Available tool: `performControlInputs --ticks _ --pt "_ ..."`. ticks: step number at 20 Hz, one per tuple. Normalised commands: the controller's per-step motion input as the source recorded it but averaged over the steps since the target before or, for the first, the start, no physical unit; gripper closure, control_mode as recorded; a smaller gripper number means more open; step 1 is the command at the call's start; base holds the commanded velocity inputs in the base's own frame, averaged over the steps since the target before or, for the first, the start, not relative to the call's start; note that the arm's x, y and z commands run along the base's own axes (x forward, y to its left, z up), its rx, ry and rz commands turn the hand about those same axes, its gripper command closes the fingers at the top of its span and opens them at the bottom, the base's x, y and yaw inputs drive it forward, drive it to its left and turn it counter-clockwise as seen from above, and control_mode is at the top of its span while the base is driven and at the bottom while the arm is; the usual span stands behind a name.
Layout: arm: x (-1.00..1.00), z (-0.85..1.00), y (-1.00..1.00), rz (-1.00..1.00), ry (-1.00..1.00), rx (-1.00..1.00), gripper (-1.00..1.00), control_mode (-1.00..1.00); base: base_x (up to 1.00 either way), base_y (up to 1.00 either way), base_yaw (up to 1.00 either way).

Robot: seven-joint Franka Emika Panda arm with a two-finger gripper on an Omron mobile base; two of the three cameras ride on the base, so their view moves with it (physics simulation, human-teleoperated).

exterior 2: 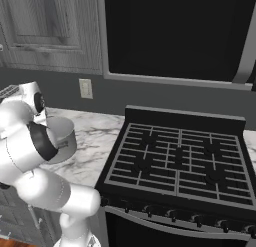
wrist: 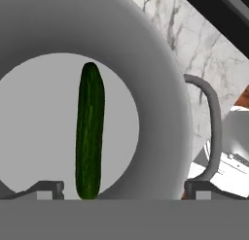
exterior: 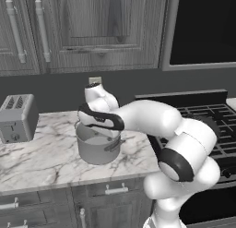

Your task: Turn on the sink faucet. Then move the cucumber from the counter to the sink. Turn off the sink. Move the vegetable from the sink to the pot next to the stove. Finally move the pot to the rear left burner.

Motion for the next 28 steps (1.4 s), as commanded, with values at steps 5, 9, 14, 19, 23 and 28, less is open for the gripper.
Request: performControlInputs --ticks 5,9,14,19,23,28 --pt "-0.42 0.09 -0.26 -0.02 -0.03 0.02 -1.0 -1.0 0.0 0.0 0.0" --pt "-0.49 0.04 -0.27 -0.01 -0.07 0.03 -1.0 -1.0 0.0 0.0 0.0" --pt "-0.36 0.05 -0.31 0.0 -0.08 0.05 -1.0 -1.0 0.0 0.0 0.0" --pt "-0.07 0.03 -0.23 0.0 -0.07 0.05 -1.0 -1.0 0.0 0.0 0.0" --pt "0.03 0.0 -0.14 0.0 -0.06 0.06 -1.0 -1.0 0.0 0.0 0.0" --pt "0.16 -0.01 -0.04 0.01 -0.05 0.07 -1.0 -1.0 0.0 0.0 0.0"
